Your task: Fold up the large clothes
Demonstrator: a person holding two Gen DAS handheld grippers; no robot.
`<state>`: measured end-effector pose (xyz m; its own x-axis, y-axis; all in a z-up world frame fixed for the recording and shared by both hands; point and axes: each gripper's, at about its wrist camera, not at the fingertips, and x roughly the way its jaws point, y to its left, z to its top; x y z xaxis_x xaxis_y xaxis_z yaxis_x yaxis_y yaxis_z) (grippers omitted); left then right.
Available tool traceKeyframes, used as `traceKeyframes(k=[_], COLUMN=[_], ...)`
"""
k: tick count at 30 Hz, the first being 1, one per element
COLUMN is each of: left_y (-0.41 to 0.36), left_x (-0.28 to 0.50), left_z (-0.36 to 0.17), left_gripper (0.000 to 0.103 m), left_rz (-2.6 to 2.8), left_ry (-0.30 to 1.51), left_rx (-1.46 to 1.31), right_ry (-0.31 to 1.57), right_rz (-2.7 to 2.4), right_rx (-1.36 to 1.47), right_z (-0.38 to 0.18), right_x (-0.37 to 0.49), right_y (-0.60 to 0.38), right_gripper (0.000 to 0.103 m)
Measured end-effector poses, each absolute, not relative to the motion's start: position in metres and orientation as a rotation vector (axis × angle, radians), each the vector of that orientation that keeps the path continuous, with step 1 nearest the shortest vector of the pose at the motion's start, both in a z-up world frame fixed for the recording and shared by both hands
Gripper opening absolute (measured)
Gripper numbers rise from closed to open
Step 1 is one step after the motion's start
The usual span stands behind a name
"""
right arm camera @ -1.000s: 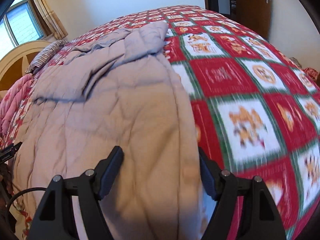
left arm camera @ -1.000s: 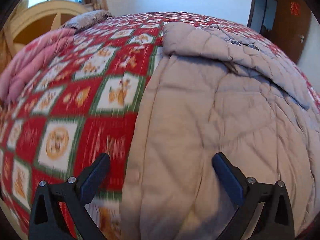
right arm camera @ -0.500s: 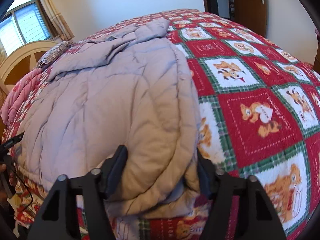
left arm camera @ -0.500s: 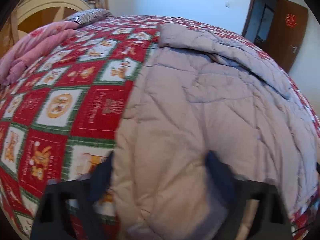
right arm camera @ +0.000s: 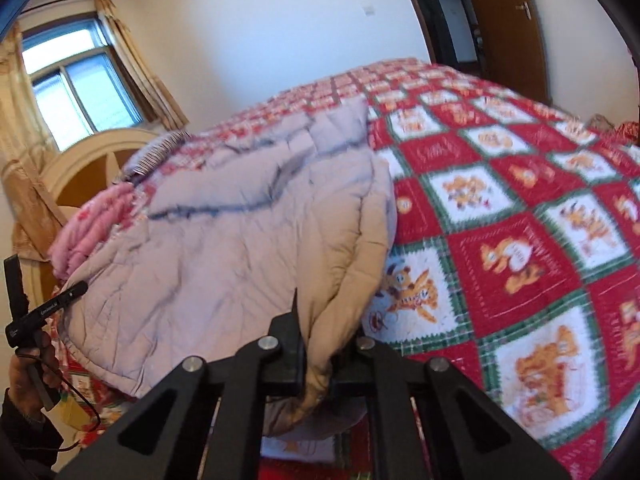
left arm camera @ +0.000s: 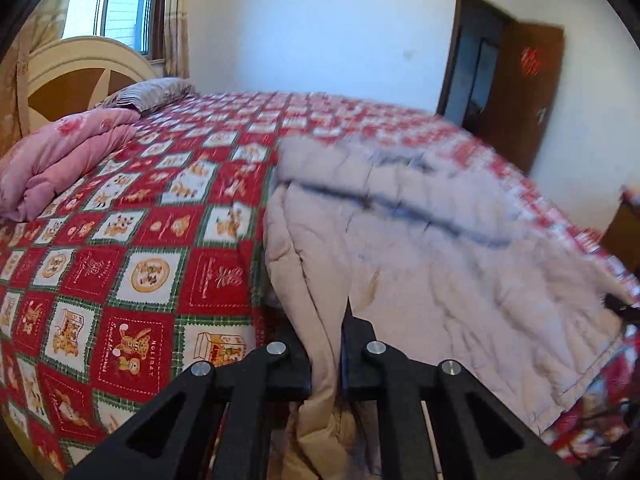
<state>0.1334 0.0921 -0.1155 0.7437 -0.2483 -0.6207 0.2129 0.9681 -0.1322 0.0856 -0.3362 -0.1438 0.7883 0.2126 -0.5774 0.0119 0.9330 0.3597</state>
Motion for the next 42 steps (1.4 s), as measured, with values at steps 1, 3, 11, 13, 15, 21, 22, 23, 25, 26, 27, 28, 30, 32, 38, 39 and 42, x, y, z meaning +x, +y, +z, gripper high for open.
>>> traceKeyframes(k=[1, 3, 11, 13, 15, 21, 22, 23, 25, 26, 27, 28, 30, 32, 38, 39, 42], left_y=[0.094, 0.103, 0.11, 0.106, 0.102, 0.123, 0.126, 0.129, 0.129, 0.129, 0.131, 0.133, 0.138, 0.139, 0.085, 0.07, 0.028], left_x=[0.129, 0.113, 0.113, 0.139, 0.176, 0.275, 0.288, 0.3, 0.319, 0.33, 0.339, 0.343, 0.346, 0.351, 0.368, 0.365, 0.362], left_z=[-0.107, -0.08, -0.007, -0.006, -0.01, -0.03, -0.032, -0.034, -0.038, -0.04, -0.041, -0.039, -0.032, -0.029, -0.057, -0.062, -0.076], left_gripper=[0.008, 0.008, 0.008, 0.009, 0.013, 0.019, 0.021, 0.024, 0.032, 0.039, 0.049, 0.058, 0.089, 0.092, 0.092, 0.092, 0.092], left_rz=[-0.266, -0.318, -0.362, -0.348, -0.31, -0.298, -0.314, -0.33, -0.323, -0.328, -0.319, -0.282, -0.157, -0.092, -0.037, -0.047, -0.056], left_ry=[0.673, 0.625, 0.452, 0.442, 0.43, 0.529, 0.542, 0.547, 0.569, 0.58, 0.581, 0.566, 0.489, 0.448, 0.521, 0.514, 0.529], left_rx=[-0.066, -0.113, -0.087, -0.078, -0.066, -0.308, -0.352, -0.397, -0.438, -0.451, -0.467, -0.467, -0.423, -0.397, -0.232, -0.196, -0.063], right_ry=[0.636, 0.59, 0.378, 0.372, 0.378, 0.427, 0.437, 0.444, 0.477, 0.489, 0.5, 0.521, 0.575, 0.606, 0.696, 0.709, 0.661], right_rz=[0.119, 0.131, 0.16, 0.143, 0.128, 0.056, 0.044, 0.034, 0.025, 0.008, -0.003, -0.011, -0.02, -0.024, -0.044, -0.046, -0.038], right_rx=[0.363, 0.37, 0.277, 0.257, 0.268, 0.318, 0.306, 0.299, 0.291, 0.282, 0.279, 0.284, 0.299, 0.319, 0.31, 0.354, 0.393], right_z=[-0.133, -0.11, -0.017, -0.013, -0.013, -0.02, -0.021, -0.023, -0.028, -0.03, -0.034, -0.04, -0.055, -0.07, -0.098, -0.102, -0.099], right_x=[0.08, 0.068, 0.059, 0.081, 0.116, 0.22, 0.236, 0.246, 0.274, 0.288, 0.295, 0.308, 0.334, 0.359, 0.429, 0.435, 0.428], right_y=[-0.338, -0.34, -0.335, -0.335, -0.335, -0.347, -0.347, -0.35, -0.351, -0.352, -0.355, -0.358, -0.365, -0.369, -0.361, -0.362, -0.357], right_gripper=[0.01, 0.01, 0.01, 0.009, 0.009, 0.009, 0.009, 0.009, 0.01, 0.01, 0.01, 0.01, 0.01, 0.013, 0.05, 0.054, 0.085])
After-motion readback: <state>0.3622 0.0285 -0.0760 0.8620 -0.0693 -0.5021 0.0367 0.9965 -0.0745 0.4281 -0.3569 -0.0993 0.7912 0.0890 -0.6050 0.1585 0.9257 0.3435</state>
